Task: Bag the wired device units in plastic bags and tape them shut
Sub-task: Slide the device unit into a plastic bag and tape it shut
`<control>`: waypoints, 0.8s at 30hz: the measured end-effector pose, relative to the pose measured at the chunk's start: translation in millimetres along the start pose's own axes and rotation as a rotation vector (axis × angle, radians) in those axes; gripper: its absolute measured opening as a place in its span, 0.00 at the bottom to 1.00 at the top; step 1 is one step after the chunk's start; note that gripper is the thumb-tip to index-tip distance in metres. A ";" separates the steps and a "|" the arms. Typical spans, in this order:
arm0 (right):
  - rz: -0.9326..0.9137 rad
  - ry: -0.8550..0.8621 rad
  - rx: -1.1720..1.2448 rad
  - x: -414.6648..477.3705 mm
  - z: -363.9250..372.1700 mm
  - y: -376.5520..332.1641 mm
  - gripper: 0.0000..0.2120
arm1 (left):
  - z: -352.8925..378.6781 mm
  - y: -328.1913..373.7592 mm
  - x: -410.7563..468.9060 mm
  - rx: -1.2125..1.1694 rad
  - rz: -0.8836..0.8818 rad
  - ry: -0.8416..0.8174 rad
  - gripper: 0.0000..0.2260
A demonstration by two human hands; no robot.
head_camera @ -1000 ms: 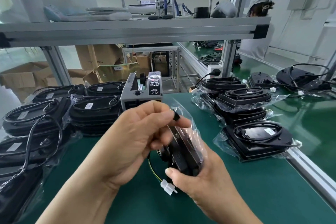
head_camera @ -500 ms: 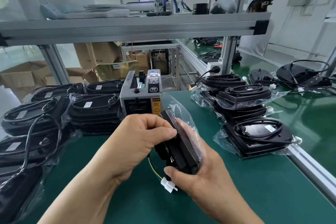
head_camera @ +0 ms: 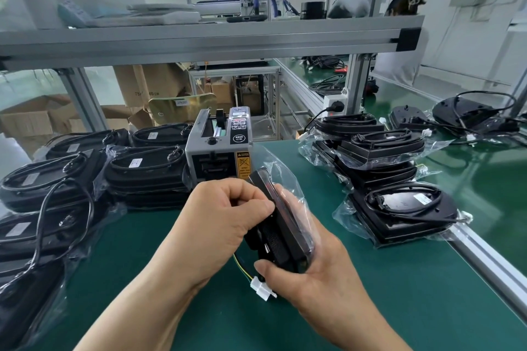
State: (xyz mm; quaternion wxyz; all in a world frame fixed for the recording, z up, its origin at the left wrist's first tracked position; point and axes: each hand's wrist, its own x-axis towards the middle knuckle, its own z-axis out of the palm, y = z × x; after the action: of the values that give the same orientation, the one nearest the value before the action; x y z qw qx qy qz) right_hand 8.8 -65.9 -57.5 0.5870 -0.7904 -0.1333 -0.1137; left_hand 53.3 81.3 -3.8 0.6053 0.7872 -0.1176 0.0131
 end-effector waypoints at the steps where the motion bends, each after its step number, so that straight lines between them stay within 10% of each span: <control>1: -0.005 0.003 -0.002 0.1 0.0 -0.4 0.37 | 1.0 -0.4 0.0 0.000 0.004 0.010 0.08; 16: -0.014 -0.006 -0.027 0.0 1.1 2.7 0.41 | 7.2 -19.5 -0.3 0.113 0.024 0.201 0.15; 24: -0.034 0.018 -0.046 2.5 1.8 -1.0 0.37 | 25.2 -30.7 1.2 -0.245 -0.032 0.038 0.12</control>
State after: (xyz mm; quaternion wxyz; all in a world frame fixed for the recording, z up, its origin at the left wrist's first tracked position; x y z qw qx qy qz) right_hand 10.8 -63.7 -56.3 0.5678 -0.8003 -0.1389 -0.1336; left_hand 57.5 64.4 -39.5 0.6992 0.7086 -0.0943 0.0040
